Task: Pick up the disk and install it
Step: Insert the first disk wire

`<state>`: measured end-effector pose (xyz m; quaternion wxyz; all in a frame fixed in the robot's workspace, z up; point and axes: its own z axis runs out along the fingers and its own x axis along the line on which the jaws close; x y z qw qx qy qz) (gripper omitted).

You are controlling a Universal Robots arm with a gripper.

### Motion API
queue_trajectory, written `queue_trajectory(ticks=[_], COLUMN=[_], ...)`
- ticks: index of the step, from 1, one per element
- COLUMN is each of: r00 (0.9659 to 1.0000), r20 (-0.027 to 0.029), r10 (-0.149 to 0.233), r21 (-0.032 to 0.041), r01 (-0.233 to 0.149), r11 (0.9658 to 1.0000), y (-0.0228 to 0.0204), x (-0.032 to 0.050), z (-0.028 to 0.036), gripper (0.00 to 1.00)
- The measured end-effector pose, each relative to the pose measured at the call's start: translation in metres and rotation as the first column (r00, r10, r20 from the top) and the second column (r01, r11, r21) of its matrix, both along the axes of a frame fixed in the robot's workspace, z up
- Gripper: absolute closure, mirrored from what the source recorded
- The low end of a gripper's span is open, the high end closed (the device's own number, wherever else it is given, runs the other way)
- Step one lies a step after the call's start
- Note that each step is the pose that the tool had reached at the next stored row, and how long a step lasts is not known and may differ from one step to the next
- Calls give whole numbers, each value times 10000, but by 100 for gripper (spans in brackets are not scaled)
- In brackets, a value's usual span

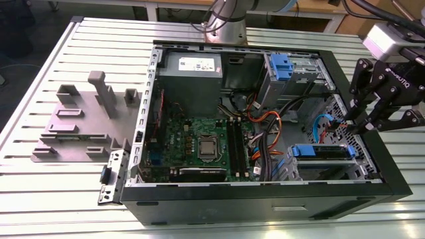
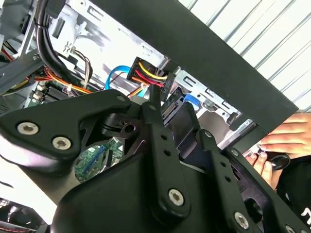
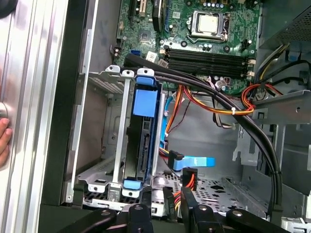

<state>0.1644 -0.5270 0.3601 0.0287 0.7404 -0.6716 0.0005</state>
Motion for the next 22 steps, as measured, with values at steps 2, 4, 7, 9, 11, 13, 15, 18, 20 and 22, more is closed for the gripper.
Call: queue_trajectory(ticks=[2,4,7,9,11,13,15,18,20,22], r00=[10000,10000,10000,10000,9999,9996,9991,9985,9983,9982], r20=[0,0,0,-12,-120,-276,-422,-547,-577,-598], r10=[9,15,18,20,20,19,19,18,19,17], r21=[-38,-53,-62,-73,-75,-76,-80,-80,-80,-106], r01=[-9,-15,-18,-20,-21,-21,-23,-23,-23,-24], r11=[10000,10000,10000,10000,10000,10000,10000,10000,10000,9999], y=[1,1,1,2,2,6,10,20,30,46], x=[6,6,7,7,10,16,26,52,71,87], z=[-5,-6,-7,-7,-7,-9,-11,-17,-23,-34], gripper=[63,63,63,63,63,63,63,63,63,63])
